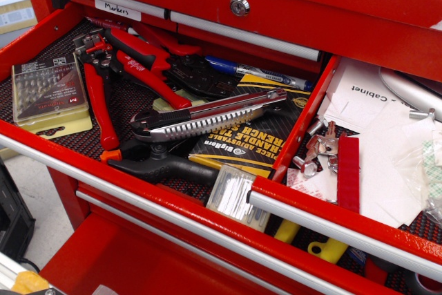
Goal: Pick up box cutter and put into drawer
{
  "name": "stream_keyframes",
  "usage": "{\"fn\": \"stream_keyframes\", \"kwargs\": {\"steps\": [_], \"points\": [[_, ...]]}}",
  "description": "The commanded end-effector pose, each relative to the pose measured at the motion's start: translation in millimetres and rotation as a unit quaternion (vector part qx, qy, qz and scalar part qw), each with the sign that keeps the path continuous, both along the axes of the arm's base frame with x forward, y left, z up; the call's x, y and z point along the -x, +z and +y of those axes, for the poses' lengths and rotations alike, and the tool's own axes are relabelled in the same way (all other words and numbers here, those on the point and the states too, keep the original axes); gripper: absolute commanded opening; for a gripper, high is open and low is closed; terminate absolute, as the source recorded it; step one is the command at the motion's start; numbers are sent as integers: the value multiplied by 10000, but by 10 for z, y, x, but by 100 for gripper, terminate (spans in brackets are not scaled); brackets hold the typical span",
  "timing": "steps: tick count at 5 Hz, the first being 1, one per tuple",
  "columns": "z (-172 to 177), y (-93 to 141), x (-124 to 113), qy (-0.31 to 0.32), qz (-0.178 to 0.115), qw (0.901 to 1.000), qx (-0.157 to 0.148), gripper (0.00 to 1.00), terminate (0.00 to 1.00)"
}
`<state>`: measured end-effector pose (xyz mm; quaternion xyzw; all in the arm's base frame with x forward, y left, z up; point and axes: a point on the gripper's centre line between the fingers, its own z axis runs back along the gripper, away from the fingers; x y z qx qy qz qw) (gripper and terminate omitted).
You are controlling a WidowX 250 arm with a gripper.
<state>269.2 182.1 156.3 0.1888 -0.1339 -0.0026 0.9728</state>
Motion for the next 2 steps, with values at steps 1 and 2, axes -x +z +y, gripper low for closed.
{"fn": "stream_keyframes", "kwargs": {"steps": [1, 2], "points": [[0, 0, 0, 0, 0, 10000, 0, 100, 0], [-424, 72, -21, -700, 350, 9969, -9, 100, 0]]}}
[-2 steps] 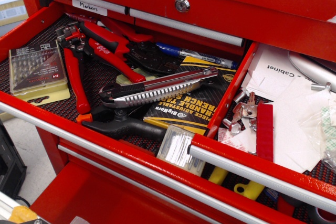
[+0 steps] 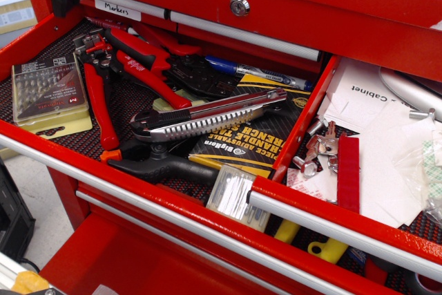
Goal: Pick up box cutter and put into drawer
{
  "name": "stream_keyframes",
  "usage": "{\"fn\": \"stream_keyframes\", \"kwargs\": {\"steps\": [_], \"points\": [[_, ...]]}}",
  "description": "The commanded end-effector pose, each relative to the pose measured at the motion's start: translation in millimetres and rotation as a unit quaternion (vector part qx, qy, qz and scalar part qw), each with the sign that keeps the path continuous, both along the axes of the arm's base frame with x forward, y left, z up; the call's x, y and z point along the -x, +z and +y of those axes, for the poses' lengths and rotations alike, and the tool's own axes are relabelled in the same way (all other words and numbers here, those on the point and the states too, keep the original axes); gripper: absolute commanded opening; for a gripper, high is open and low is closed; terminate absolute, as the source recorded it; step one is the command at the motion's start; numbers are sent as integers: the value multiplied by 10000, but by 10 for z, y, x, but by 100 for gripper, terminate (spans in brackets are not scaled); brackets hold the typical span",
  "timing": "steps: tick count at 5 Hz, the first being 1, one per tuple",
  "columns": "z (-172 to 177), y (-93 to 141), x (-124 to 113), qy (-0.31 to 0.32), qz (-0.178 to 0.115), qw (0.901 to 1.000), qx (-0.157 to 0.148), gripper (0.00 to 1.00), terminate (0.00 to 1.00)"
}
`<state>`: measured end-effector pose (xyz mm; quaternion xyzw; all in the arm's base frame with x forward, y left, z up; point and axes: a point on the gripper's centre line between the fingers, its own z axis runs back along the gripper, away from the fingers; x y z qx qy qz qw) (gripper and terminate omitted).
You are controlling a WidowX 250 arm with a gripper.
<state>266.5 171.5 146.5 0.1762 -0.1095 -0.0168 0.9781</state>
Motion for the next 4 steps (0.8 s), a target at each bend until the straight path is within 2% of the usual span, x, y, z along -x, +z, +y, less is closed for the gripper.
{"fn": "stream_keyframes", "kwargs": {"steps": [1, 2, 3, 4], "points": [[-736, 210, -16, -981, 65, 9951, 127, 100, 0], [-1229, 120, 86, -1773, 27, 9841, 102, 100, 0], [-1640, -38, 116, -2415, 445, 9691, 248, 100, 0], [-1804, -103, 89, -2778, 624, 9573, 497, 100, 0]]}}
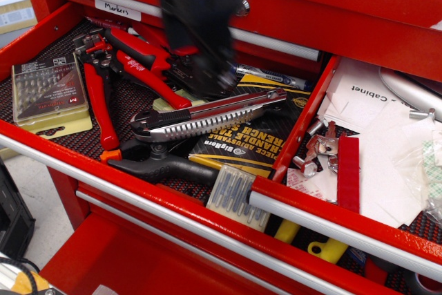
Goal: Pick up box cutter and put into drawer
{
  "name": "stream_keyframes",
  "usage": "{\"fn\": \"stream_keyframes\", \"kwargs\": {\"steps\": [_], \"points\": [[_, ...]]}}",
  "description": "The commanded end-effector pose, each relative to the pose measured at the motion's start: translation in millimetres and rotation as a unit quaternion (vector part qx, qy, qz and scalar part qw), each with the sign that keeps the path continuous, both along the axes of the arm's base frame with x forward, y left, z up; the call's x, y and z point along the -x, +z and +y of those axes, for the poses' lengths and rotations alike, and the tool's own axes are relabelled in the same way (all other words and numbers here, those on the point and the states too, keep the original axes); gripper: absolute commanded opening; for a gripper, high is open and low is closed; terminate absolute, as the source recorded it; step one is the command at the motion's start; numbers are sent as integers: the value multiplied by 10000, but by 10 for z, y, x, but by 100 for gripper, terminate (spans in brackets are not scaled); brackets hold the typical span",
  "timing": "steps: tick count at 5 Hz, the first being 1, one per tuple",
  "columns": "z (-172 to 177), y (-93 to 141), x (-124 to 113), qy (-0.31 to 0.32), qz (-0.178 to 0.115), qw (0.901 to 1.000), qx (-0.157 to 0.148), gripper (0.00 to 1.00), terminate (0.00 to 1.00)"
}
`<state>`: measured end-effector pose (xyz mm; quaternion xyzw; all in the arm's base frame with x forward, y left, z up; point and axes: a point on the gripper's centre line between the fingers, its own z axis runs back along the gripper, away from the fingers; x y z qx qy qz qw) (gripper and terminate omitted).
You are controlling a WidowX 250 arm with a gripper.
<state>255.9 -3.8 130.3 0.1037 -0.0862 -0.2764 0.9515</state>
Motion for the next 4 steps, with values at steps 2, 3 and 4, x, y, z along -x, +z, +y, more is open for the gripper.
{"fn": "stream_keyframes", "kwargs": {"steps": [2, 3, 4], "points": [[-13, -203, -210, -507, -232, 9968, 573, 100, 0], [43, -318, -263, -596, -304, 9961, 580, 100, 0], [60, -488, -293, -628, -381, 9918, 1047, 100, 0]]}}
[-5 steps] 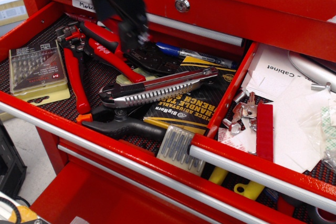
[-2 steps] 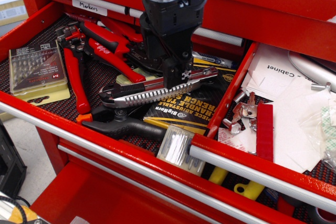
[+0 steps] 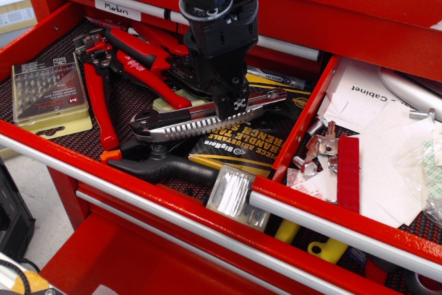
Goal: Pick up box cutter and put into drawer
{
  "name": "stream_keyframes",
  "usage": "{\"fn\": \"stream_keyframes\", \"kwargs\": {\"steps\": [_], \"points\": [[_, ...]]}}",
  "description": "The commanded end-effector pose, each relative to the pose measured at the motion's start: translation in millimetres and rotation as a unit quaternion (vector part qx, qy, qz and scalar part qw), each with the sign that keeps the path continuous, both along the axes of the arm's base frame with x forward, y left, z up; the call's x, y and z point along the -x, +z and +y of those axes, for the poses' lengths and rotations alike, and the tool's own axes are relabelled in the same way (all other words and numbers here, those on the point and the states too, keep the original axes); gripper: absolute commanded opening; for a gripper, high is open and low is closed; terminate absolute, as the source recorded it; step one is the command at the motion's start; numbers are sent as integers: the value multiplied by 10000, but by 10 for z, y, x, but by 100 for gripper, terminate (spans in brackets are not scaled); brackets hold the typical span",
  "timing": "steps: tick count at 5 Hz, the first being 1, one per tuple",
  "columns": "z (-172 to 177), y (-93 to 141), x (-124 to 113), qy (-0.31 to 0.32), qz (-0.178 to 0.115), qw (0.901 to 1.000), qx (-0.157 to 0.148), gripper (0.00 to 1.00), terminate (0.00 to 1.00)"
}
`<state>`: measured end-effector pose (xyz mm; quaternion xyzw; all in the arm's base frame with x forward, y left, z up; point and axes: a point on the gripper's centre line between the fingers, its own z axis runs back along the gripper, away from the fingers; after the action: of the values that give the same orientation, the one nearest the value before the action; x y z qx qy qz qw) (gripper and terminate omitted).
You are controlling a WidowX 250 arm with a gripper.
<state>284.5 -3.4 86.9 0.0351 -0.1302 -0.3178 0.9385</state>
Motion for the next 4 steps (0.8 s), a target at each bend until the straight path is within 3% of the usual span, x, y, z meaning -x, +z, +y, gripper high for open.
{"fn": "stream_keyframes", "kwargs": {"steps": [1, 3, 4], "points": [[7, -152, 8, -9, -293, 9989, 354, 100, 0], [-28, -349, 29, 363, -376, 9974, 505, 100, 0], [-29, -307, 57, 500, -166, 9976, 442, 0, 0]]}}
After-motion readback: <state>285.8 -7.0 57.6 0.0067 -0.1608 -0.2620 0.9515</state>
